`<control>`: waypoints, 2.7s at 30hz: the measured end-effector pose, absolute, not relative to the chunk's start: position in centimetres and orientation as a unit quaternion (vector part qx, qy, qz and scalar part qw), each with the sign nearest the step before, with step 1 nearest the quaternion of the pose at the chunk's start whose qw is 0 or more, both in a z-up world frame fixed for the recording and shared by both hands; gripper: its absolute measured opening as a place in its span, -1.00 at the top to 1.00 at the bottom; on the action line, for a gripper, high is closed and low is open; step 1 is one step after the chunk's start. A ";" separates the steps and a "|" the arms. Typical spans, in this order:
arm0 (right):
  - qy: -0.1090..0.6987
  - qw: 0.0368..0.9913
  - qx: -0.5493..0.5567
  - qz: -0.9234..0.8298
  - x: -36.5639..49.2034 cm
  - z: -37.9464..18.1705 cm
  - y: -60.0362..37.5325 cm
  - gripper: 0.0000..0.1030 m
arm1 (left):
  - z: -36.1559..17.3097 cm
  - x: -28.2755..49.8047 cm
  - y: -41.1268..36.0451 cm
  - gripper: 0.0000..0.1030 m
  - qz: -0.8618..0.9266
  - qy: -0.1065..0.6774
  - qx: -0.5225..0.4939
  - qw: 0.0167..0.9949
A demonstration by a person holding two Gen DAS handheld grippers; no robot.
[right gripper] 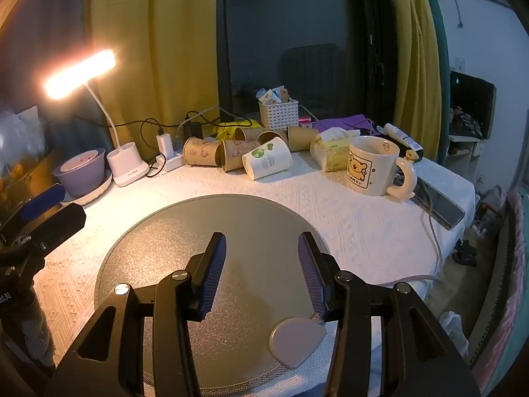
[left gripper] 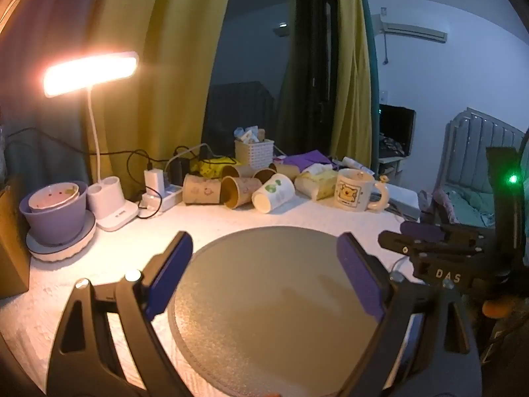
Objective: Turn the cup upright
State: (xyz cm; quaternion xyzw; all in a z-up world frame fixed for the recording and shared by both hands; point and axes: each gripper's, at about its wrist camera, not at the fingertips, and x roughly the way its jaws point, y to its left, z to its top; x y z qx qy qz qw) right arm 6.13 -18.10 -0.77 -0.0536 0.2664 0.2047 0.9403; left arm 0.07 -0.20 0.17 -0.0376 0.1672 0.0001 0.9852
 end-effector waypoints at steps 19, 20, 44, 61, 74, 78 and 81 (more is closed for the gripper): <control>0.267 0.940 -0.053 0.205 6.1 -0.9 -18.2 0.07 | -0.3 0.1 0.7 -0.75 -0.004 0.170 -0.057 0.984; 0.267 0.940 -0.053 0.205 6.1 -0.8 -18.2 0.07 | -0.3 0.1 0.7 -0.75 -0.005 0.170 -0.057 0.984; 0.268 0.940 -0.054 0.204 6.2 -0.9 -18.1 0.07 | -0.6 0.1 0.6 -0.75 -0.008 0.173 -0.056 0.983; 0.268 0.940 -0.054 0.204 6.3 -0.9 -18.2 0.07 | -0.5 0.2 0.6 -0.75 -0.007 0.173 -0.057 0.983; 0.267 0.940 -0.054 0.204 6.1 -0.8 -18.1 0.06 | -0.4 0.2 0.6 -0.75 -0.008 0.174 -0.057 0.983; 0.267 0.940 -0.054 0.204 6.1 -0.8 -18.1 0.07 | -0.5 0.2 0.6 -0.75 -0.007 0.174 -0.057 0.983; 0.268 0.940 -0.054 0.204 6.2 -0.8 -18.2 0.07 | -0.5 0.2 0.6 -0.75 -0.007 0.175 -0.056 0.983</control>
